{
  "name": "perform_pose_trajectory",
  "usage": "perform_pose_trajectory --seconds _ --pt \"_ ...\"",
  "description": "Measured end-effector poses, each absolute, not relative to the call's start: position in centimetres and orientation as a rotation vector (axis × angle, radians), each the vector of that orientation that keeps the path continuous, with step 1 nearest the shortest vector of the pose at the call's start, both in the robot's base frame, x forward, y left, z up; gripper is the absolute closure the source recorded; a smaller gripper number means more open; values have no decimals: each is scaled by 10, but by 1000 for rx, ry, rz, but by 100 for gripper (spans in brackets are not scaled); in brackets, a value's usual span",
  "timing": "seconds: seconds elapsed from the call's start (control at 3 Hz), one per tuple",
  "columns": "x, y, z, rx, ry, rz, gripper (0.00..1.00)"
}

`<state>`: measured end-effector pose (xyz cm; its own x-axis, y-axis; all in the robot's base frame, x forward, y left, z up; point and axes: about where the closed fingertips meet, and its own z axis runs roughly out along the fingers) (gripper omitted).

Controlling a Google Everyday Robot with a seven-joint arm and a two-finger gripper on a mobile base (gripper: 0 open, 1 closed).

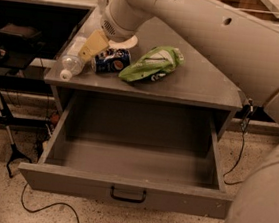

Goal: Place pepsi can into top drawer

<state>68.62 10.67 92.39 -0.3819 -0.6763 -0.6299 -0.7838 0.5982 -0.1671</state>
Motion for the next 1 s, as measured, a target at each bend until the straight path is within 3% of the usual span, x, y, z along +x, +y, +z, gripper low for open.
perform_pose_trajectory --seconds 1.0 --pt "702 101 880 -1092 2335 195 0"
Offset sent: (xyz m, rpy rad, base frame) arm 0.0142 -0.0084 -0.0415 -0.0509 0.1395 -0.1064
